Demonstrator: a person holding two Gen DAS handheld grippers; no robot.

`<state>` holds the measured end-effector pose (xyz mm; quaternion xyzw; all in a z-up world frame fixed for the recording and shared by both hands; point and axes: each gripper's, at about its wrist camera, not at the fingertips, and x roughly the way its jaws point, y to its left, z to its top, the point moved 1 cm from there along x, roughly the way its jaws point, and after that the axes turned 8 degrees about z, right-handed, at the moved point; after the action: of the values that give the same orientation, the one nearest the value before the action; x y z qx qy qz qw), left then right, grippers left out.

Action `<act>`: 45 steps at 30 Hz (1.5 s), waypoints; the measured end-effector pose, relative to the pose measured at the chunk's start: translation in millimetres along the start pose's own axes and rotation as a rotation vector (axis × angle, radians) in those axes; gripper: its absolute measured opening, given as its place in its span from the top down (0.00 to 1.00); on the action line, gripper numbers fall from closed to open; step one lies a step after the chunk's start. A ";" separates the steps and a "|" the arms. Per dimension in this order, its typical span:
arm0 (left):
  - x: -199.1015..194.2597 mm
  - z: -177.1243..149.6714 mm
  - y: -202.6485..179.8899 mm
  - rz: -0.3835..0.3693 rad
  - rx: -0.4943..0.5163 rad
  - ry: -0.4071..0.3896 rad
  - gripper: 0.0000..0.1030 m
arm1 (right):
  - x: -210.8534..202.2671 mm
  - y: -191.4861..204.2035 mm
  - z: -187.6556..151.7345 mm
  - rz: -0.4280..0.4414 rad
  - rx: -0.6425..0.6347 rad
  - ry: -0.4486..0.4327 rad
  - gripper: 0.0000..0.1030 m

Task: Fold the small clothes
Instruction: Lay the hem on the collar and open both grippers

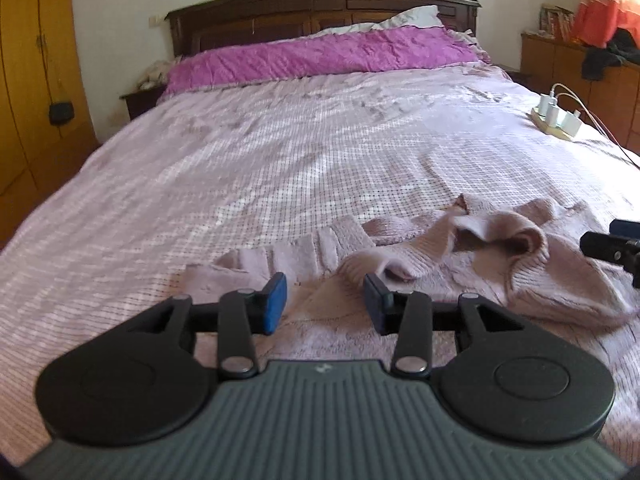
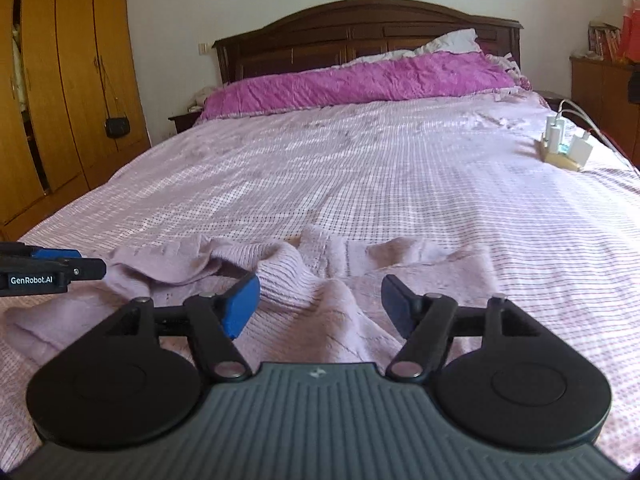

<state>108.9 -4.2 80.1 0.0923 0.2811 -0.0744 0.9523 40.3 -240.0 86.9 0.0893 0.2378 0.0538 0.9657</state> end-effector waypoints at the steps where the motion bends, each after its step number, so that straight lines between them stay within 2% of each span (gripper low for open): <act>1: -4.5 -1.1 0.4 0.000 0.004 -0.005 0.57 | -7.7 -0.4 -1.2 -0.003 -0.003 -0.005 0.28; 13: -31.2 -21.7 7.1 -0.012 -0.017 0.002 0.57 | -52.8 9.5 -22.4 -0.005 -0.027 -0.001 0.28; 17: -30.4 -28.6 3.9 0.000 0.005 0.013 0.57 | -51.5 13.3 -28.2 -0.007 -0.023 0.013 0.28; 29: -29.3 -37.2 -9.1 -0.026 0.041 0.026 0.57 | -34.4 27.6 -31.8 0.029 -0.074 0.060 0.28; 36: -30.0 -38.6 -16.7 -0.048 0.070 0.019 0.57 | -31.4 53.4 -33.5 0.079 -0.197 0.049 0.28; 40: -27.9 -38.4 -20.7 -0.058 0.074 0.021 0.57 | -21.6 64.1 -32.9 0.101 -0.237 0.072 0.31; 43: -26.7 -38.5 -24.0 -0.074 0.083 0.024 0.57 | -10.6 66.7 -34.0 0.099 -0.248 0.100 0.39; 45: -25.9 -38.2 -25.7 -0.091 0.088 0.028 0.57 | -1.2 65.6 -35.5 0.092 -0.239 0.131 0.49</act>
<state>62.4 -18.6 59.4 0.1226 0.2948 -0.1285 0.9389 18.6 -170.8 69.6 -0.0193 0.2880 0.1318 0.9483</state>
